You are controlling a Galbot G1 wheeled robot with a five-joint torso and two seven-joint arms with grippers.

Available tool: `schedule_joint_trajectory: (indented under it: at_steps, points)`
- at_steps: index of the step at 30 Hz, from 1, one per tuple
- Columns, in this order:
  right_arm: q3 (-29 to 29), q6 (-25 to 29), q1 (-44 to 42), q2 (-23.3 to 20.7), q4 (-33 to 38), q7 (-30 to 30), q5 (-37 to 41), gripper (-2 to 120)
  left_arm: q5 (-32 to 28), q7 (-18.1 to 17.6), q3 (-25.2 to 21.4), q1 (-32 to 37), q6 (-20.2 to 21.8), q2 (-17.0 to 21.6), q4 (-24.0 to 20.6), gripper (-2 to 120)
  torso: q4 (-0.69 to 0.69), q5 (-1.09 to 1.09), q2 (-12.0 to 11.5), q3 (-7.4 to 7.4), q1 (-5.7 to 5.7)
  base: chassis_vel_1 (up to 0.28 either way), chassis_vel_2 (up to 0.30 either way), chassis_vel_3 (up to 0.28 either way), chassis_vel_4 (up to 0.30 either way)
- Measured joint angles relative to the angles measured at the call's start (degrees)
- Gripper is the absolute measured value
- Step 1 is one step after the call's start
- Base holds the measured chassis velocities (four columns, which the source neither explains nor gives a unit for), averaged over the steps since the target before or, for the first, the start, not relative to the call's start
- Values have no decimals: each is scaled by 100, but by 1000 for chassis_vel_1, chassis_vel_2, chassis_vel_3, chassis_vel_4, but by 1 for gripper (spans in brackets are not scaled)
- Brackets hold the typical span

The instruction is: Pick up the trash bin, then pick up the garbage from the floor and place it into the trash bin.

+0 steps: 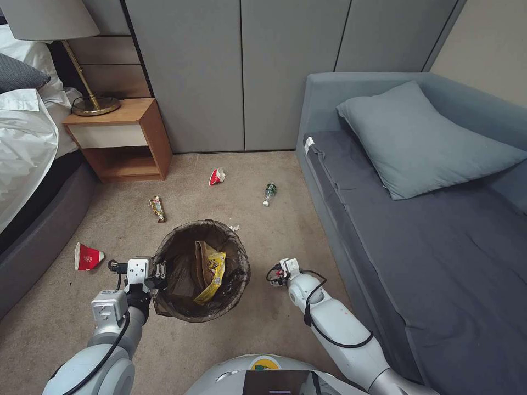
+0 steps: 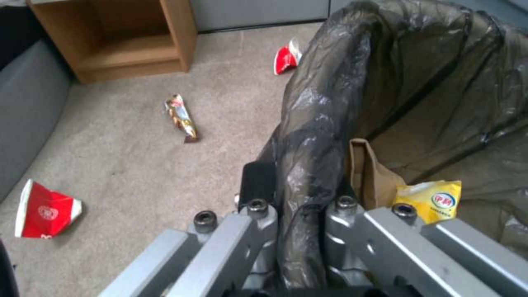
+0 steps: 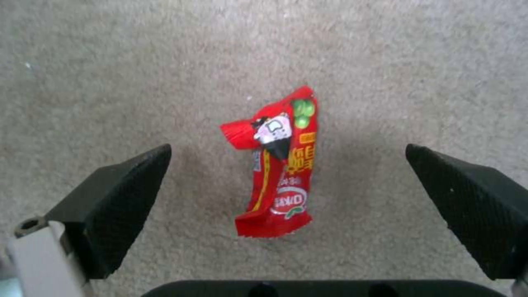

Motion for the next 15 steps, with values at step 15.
schedule_joint_trajectory:
  at_steps: [15]
  points:
    - [-28,33,78,128,-339,-9,-205,100,-74,3,-11,-66,0,75,0,5,0,0,1,0,-1,0,0,0,0]
